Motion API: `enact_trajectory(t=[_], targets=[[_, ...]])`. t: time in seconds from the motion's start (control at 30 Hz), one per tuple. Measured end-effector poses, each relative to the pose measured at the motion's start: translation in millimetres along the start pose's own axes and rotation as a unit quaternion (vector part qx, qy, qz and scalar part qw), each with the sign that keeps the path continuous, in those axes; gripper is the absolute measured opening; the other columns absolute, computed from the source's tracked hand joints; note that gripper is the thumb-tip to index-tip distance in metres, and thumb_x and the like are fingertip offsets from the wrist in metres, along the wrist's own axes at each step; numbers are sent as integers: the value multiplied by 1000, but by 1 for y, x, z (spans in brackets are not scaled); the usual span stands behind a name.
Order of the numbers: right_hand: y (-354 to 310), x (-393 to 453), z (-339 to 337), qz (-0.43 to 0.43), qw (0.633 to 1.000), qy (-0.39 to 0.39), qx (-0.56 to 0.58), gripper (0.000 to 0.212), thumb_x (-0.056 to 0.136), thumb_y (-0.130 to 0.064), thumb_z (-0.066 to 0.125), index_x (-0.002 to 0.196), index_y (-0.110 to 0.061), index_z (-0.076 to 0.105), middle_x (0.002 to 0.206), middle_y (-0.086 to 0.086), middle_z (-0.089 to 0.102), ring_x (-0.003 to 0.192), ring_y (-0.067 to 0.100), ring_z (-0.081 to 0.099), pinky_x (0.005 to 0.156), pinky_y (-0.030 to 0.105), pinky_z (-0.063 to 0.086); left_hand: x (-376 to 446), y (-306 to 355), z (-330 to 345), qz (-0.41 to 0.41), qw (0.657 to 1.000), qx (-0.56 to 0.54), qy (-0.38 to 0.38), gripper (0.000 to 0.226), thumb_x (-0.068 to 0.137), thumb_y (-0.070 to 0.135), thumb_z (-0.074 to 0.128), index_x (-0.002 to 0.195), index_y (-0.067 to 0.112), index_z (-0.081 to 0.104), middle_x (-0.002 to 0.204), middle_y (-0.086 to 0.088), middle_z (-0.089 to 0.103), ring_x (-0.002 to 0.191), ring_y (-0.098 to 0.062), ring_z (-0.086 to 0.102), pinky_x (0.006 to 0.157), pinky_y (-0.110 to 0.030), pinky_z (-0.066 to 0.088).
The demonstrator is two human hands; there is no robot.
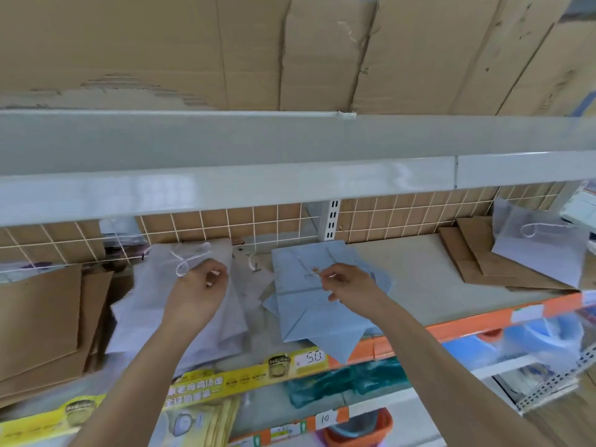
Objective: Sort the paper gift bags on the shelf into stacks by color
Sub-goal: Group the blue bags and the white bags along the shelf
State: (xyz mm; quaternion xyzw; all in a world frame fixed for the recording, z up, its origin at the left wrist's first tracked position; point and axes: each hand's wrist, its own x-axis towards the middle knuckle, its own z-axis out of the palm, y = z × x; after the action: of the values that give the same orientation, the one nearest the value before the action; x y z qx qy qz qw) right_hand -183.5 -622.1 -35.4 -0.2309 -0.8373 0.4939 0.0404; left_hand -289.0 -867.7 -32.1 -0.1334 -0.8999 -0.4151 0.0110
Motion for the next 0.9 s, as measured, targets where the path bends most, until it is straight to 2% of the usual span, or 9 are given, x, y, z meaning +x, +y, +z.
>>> enact_trajectory(t=[0.07, 0.13, 0.3, 0.47, 0.6, 0.73, 0.9], targets=[[13, -7, -24, 4, 1000, -13, -7, 10, 92, -25, 53, 93, -30, 61, 87, -5, 65, 64, 3, 64, 55, 18, 43, -14, 23, 15, 8, 1000, -26, -6, 13, 92, 19, 55, 86, 28, 63, 84, 0, 69, 75, -22, 59, 64, -27, 42], [27, -14, -49, 0, 1000, -21, -10, 11, 92, -25, 53, 98, -28, 62, 89, -3, 65, 66, 3, 65, 60, 22, 44, -26, 45, 32, 7, 999, -35, -14, 14, 92, 18, 55, 85, 28, 62, 84, -3, 69, 75, -24, 60, 67, -29, 42], [67, -30, -109, -10, 999, -21, -25, 12, 92, -27, 53, 100, -27, 62, 95, 1, 68, 67, 2, 66, 60, 22, 45, -53, 91, 77, 1, 999, -36, -37, 15, 93, 23, 53, 82, 28, 62, 76, -3, 67, 73, -27, 64, 66, -35, 49], [105, -46, -165, 0, 1000, -16, -21, 15, 94, -25, 53, 105, -25, 62, 101, 4, 67, 67, 2, 66, 60, 25, 44, -76, 133, 125, 6, 997, -33, -69, 16, 93, 26, 53, 79, 26, 61, 79, -10, 70, 78, -30, 66, 74, -38, 52], [133, -55, -207, 14, 1000, 7, -7, 13, 95, -24, 53, 103, -24, 62, 98, 3, 67, 65, 4, 65, 60, 22, 44, -85, 164, 163, 28, 994, -28, -103, 18, 94, 27, 53, 79, 31, 60, 78, -4, 70, 76, -24, 66, 65, -32, 48], [160, -58, -247, 31, 998, 49, 10, 11, 94, -22, 54, 98, -25, 63, 96, 6, 68, 63, 6, 64, 60, 21, 43, -80, 193, 202, 41, 989, -27, -137, 18, 93, 27, 53, 79, 29, 62, 77, -1, 69, 76, -22, 65, 77, -39, 51], [192, -46, -295, 45, 995, 81, -27, 15, 93, -24, 54, 104, -23, 65, 88, -4, 67, 64, 4, 65, 57, 14, 43, -57, 228, 254, 67, 986, -39, -150, 19, 91, 25, 54, 74, 29, 61, 75, -1, 68, 72, -22, 65, 73, -39, 52]])
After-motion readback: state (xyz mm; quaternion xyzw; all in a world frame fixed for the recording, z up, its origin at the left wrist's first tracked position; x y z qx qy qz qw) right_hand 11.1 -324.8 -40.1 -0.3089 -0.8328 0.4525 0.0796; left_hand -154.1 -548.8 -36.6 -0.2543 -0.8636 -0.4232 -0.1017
